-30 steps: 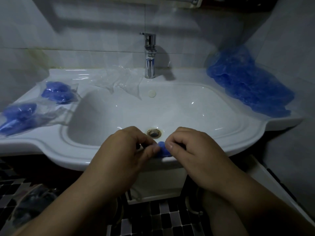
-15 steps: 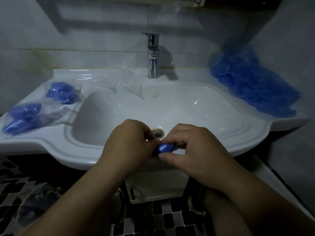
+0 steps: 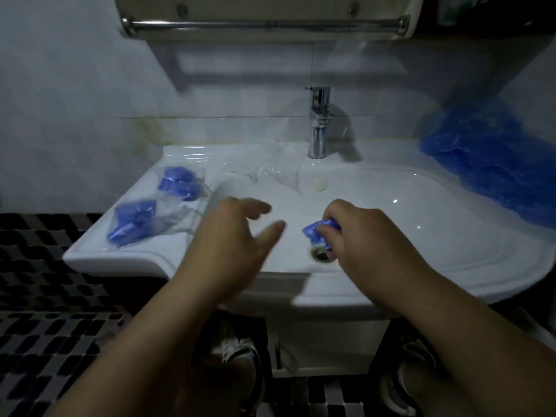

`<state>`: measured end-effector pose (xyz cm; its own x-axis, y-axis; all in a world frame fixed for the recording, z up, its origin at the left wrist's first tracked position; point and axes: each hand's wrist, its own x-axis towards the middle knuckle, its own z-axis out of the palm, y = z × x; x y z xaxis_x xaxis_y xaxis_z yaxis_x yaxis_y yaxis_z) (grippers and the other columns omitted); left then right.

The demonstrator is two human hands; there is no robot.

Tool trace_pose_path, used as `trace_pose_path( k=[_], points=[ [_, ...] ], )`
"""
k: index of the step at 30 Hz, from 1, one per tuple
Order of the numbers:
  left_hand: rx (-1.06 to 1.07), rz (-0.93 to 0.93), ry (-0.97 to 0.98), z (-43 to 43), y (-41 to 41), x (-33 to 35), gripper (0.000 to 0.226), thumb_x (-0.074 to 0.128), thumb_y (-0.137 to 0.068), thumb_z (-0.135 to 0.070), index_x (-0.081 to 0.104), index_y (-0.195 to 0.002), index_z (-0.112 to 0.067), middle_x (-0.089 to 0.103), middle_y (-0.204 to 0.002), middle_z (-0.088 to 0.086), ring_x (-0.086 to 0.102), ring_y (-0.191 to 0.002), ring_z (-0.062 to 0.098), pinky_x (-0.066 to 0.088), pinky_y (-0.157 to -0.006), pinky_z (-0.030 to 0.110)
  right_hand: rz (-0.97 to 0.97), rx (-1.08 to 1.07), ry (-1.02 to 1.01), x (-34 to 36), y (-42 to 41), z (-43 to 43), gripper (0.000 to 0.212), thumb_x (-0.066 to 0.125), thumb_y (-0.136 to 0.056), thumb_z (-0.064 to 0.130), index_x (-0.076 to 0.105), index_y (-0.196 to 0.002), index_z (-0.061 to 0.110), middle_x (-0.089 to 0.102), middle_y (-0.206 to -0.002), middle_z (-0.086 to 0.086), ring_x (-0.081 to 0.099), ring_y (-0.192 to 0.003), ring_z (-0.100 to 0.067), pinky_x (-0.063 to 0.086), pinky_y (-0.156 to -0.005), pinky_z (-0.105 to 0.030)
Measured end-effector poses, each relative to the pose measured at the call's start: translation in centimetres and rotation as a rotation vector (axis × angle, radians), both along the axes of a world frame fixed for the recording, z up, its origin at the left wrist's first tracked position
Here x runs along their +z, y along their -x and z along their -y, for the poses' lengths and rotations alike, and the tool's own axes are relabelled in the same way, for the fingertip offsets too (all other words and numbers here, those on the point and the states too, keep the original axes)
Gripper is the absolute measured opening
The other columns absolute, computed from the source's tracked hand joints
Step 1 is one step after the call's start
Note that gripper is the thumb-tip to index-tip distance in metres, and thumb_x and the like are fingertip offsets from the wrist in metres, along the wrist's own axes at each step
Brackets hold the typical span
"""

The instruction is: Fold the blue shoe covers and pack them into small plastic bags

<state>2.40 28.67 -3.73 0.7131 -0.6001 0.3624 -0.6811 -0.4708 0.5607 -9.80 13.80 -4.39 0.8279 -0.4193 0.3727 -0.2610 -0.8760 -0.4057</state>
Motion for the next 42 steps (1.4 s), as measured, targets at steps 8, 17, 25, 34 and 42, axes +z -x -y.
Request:
trace_pose_path(
  k=[8,17,25,34,42],
  points=[
    [0.444,0.146,-0.192,-6.0,-10.2,1.9,0.086,0.078,-0.063,-0.019,0.044,-0.142,-0.02,0.045,-0.139,0.019,0.045,-0.123,0.041,0.039,-0.105,0.046,0.14,-0.002,-0.272,-0.4,-3.8,-1.4,0.011,0.059,-0.093,0.026,0.063,-0.084,0.021,0.063,-0.07,0.0,0.062,-0.063,-0.017,0.055,-0.063,-0.037],
    [0.219,0.15,-0.1,-4.3,-9.1,1.4,0.024,0.073,-0.076,-0.012,0.07,-0.1,-0.014,0.069,-0.092,0.012,0.064,-0.087,0.036,0.046,-0.07,0.032,0.237,0.09,-0.454,-0.2,-1.9,-1.1,0.012,0.06,-0.093,0.017,0.062,-0.085,0.026,0.066,-0.068,0.0,0.064,-0.061,-0.011,0.059,-0.061,-0.036],
    [-0.348,-0.153,0.057,2.1,-2.5,3.8,0.035,0.076,-0.079,-0.032,0.066,-0.113,-0.03,0.071,-0.098,-0.014,0.066,-0.094,0.004,0.052,-0.089,0.035,0.449,0.142,-0.206,6.3,1.4,1.9,0.025,0.064,-0.088,0.007,0.065,-0.09,0.032,0.068,-0.077,0.013,0.068,-0.075,-0.002,0.057,-0.068,-0.021],
    [-0.599,-0.284,0.128,4.0,0.5,1.3,0.023,0.068,-0.085,-0.039,0.066,-0.107,-0.033,0.072,-0.097,-0.01,0.068,-0.09,0.01,0.054,-0.082,0.027,0.176,0.107,0.108,4.4,2.3,2.5,0.012,0.073,-0.082,0.026,0.076,-0.092,0.032,0.058,-0.079,0.011,0.055,-0.072,-0.006,0.047,-0.065,-0.028],
    [-0.735,-0.456,0.238,3.4,1.0,0.8,0.031,0.061,-0.085,-0.016,0.067,-0.114,-0.025,0.072,-0.106,0.0,0.067,-0.101,0.016,0.052,-0.087,0.03,0.292,0.147,-0.288,3.9,2.9,1.5,0.022,0.078,-0.078,0.013,0.074,-0.086,0.032,0.067,-0.082,0.01,0.062,-0.074,-0.003,0.043,-0.055,-0.004]
  ],
)
